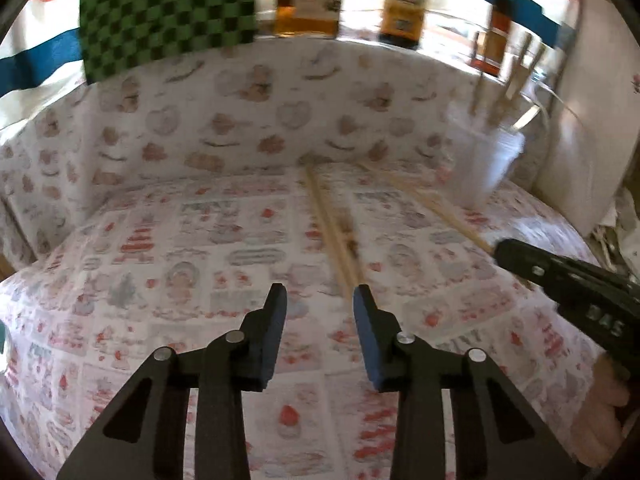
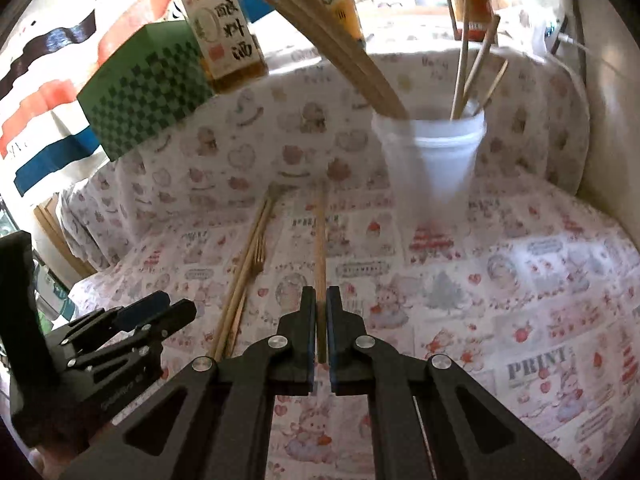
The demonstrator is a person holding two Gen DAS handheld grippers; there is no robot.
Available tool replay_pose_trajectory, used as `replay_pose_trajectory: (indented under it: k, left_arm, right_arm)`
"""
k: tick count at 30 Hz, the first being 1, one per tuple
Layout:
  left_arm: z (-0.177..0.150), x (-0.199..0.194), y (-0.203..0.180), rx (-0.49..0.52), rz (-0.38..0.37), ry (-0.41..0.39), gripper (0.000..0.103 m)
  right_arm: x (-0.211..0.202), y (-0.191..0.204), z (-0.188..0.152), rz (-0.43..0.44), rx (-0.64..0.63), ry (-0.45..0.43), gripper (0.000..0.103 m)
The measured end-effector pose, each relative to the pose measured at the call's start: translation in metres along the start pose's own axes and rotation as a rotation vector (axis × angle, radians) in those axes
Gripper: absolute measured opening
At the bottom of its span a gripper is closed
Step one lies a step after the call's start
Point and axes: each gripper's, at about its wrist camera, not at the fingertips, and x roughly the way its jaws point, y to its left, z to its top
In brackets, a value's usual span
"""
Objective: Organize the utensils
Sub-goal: 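Lower both tools onto the chopsticks and close each on one chopstick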
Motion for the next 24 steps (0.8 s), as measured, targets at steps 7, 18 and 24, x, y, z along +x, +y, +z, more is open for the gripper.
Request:
replay_pose_trajectory:
  k: [7, 18, 24]
  left_arm:
    - [-0.005, 0.020, -0.021, 0.046, 0.112, 0.091, 0.031]
    - [-0.004, 0.020, 0.008, -0.066, 0.123, 0.107, 0.016]
    - [-0.007, 0.023, -0.006, 0.047, 0.178, 0.102, 0.013]
  right_arm:
    - [-0.003, -0.001, 0.001, -0.024, -0.004, -0.015, 0.006]
    - [-0.008, 0.002, 0.003, -0.055, -0.040, -0.039, 0.006]
    - [-0.014, -0.003, 0.005, -0.055, -0.035, -0.054, 0.006]
